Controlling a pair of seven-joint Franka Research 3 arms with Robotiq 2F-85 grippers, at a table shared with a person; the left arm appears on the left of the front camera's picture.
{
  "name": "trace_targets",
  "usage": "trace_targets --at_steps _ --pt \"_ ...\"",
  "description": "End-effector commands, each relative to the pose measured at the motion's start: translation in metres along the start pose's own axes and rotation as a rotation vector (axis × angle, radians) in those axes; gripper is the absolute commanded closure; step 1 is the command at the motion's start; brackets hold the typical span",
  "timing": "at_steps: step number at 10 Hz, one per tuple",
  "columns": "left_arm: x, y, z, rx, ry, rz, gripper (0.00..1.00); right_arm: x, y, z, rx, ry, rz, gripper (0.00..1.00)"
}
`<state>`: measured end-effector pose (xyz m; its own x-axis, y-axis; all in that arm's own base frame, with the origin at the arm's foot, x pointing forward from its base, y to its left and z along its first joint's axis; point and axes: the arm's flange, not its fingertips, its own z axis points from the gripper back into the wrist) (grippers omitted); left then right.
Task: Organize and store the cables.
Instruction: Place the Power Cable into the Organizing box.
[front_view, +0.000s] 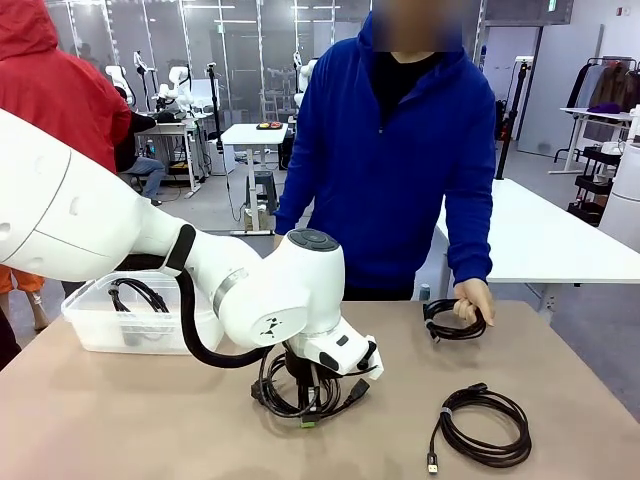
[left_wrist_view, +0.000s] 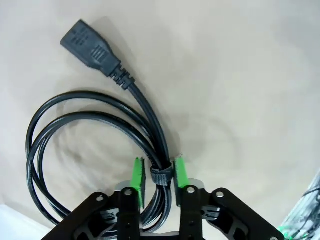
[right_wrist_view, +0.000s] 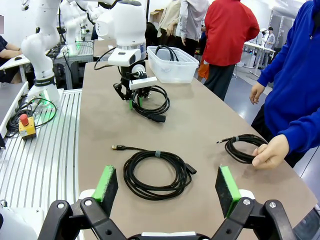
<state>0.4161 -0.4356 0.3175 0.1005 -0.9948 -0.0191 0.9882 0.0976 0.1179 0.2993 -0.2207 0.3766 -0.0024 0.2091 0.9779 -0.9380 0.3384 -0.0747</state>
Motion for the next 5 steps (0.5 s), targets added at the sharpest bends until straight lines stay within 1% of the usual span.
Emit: trace_targets --at_steps 1,5 --pt "0.0014 0.0024 0.0044 -0.078 -0.049 -0.022 1.0 0.0005 0.0005 0.0021 -0.002 -0.012 0.011 0.0" --pt "-0.007 0.005 0.0108 -0.079 -0.054 -0.001 1.0 0.0005 0.0005 0.0021 -0.002 -0.012 0.011 0.0"
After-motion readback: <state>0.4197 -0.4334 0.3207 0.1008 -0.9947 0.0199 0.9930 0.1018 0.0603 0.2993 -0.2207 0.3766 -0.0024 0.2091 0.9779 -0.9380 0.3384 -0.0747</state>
